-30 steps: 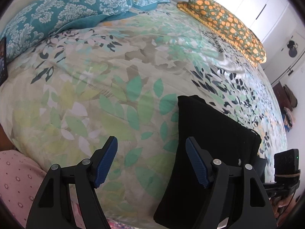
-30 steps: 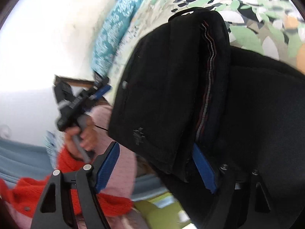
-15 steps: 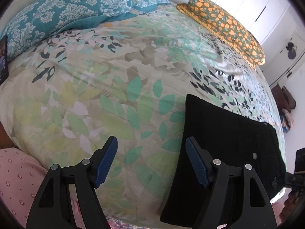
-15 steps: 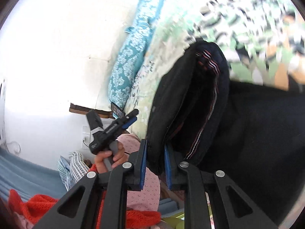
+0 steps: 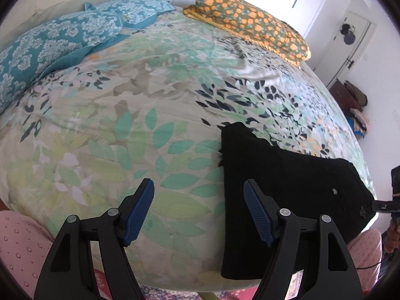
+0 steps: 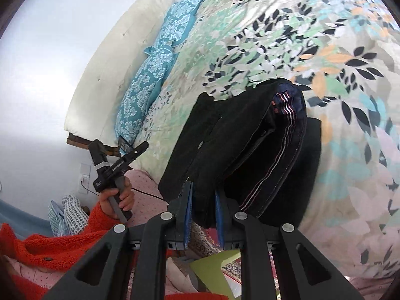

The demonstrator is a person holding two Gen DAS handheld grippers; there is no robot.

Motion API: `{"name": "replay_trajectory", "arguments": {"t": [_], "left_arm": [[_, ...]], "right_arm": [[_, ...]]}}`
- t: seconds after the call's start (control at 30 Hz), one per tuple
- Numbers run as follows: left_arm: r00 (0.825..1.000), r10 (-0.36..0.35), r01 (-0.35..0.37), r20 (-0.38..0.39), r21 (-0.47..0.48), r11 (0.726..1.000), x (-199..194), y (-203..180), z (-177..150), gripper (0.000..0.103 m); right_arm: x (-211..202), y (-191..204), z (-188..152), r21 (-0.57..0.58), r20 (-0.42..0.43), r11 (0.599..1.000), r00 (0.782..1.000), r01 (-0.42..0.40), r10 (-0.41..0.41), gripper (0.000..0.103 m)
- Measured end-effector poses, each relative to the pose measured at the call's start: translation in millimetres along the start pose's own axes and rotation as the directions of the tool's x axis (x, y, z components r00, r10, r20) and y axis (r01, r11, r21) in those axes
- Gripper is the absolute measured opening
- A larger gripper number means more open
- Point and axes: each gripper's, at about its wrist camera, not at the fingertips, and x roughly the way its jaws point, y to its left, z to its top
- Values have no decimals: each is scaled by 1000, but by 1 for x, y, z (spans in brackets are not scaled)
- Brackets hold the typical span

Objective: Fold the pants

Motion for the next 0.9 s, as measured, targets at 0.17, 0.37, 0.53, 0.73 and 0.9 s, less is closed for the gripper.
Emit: {"name": "replay_trajectory", "arguments": {"t": [0.17, 0.37, 0.53, 0.73, 0.9], "left_arm": [[999, -27, 31, -32, 142, 989, 6, -41, -14, 76], [990, 62, -5, -125, 412, 911, 43, -89, -54, 76], [994, 68, -22, -89, 440, 898, 30, -91, -56, 76], [993, 82, -35, -83, 457, 889, 31, -92, -58, 76], [992, 72, -16, -104, 462, 887, 36, -91, -62, 78]], "right_arm": [[9, -43, -11, 44, 7, 992, 993, 117, -118, 16], [36, -61, -19, 55, -22, 973, 975, 223, -222, 29], [-1, -20, 9, -95, 59, 933, 937, 348, -343, 39], [17, 7, 69, -172, 157, 947, 956, 272, -246, 39], [80, -41, 88, -80, 75, 905, 908, 418, -413, 34]]}}
